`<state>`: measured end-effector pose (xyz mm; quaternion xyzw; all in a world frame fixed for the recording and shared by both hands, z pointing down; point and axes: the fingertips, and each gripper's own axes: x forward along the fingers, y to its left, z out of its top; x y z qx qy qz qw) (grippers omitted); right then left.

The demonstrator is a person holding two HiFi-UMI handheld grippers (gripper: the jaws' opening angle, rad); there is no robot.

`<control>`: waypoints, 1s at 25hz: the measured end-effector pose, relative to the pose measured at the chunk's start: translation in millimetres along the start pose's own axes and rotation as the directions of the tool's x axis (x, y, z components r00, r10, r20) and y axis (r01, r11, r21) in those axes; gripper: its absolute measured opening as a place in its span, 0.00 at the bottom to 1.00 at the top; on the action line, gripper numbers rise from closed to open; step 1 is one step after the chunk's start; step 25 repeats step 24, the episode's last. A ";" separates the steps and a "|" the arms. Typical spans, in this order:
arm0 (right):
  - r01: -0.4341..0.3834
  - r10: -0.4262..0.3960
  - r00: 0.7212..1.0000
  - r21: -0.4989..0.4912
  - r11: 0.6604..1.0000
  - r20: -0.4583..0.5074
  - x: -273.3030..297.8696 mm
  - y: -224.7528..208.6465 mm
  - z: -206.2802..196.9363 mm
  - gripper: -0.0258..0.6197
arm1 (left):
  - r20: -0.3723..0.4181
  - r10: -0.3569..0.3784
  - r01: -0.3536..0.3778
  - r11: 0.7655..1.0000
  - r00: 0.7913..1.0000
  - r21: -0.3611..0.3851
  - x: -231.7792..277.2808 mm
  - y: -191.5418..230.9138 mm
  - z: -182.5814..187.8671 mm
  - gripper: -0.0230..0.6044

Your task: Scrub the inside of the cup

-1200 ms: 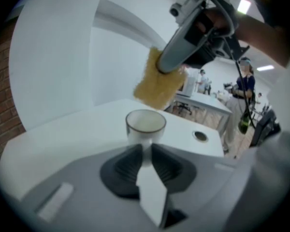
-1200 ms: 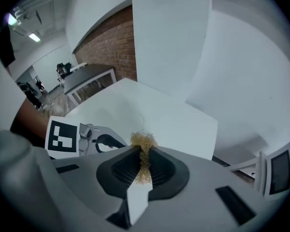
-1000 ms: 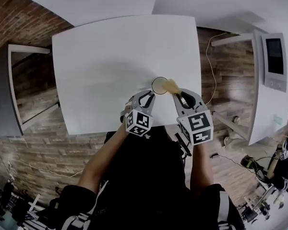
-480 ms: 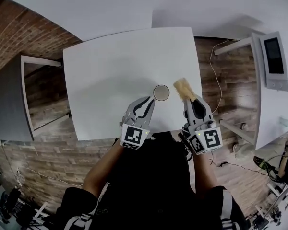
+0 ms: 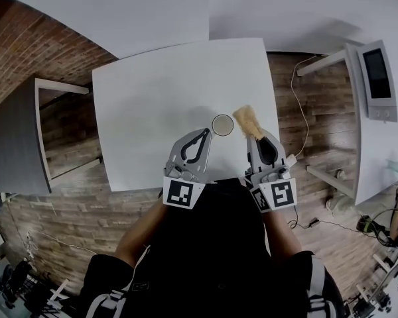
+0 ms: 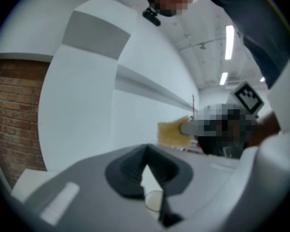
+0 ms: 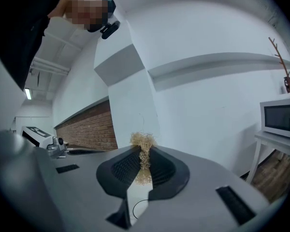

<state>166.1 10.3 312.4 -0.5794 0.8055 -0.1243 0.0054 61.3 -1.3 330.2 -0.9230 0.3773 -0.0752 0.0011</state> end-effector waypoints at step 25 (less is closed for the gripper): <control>0.003 -0.003 1.000 -0.009 1.000 -0.011 1.6 4.3 -3.5 0.09 | 0.009 -0.028 0.028 0.999 1.000 0.029 4.8 -12.0 2.3 0.04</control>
